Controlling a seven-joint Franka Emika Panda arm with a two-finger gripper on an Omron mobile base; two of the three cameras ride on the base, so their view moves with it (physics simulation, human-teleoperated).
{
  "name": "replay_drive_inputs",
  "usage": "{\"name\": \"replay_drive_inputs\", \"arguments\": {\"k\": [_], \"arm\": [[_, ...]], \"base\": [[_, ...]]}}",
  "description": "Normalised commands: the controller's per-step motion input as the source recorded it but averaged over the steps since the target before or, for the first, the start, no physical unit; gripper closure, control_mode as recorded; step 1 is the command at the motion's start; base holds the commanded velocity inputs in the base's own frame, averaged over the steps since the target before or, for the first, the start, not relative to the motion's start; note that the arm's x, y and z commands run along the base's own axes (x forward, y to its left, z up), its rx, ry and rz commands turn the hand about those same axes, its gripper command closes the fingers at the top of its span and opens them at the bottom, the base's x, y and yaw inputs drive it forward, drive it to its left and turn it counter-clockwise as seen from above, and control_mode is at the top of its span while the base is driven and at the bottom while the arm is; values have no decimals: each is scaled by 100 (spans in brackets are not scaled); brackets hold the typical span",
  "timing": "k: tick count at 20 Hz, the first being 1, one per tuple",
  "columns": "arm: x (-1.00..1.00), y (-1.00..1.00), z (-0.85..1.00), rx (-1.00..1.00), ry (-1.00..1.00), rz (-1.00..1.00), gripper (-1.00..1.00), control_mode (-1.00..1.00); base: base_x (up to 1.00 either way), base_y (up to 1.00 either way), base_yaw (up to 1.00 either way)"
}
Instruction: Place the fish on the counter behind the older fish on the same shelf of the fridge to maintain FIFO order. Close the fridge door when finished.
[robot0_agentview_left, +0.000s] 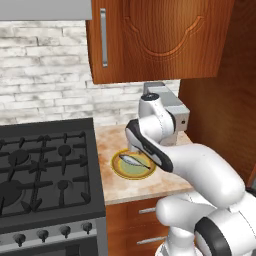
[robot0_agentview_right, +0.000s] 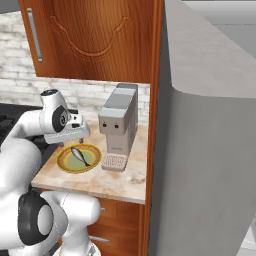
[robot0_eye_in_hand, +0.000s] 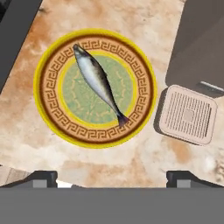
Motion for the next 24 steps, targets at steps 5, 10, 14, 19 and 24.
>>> {"name": "replay_drive_inputs", "arguments": {"k": [5, 10, 14, 19, 24], "arm": [[23, 9, -53, 0, 14, 14, -100, -100], [10, 0, -19, 0, 12, 1, -100, -100], [23, 16, -23, 0, 11, 0, -100, -100], [39, 22, -36, 0, 5, 0, -100, -100], [30, 4, -35, 0, 0, 2, -100, -100]], "base": [[0, 0, 0], [0, 0, 0], [0, 0, 0], [0, 0, 0], [0, 0, 0]]}}
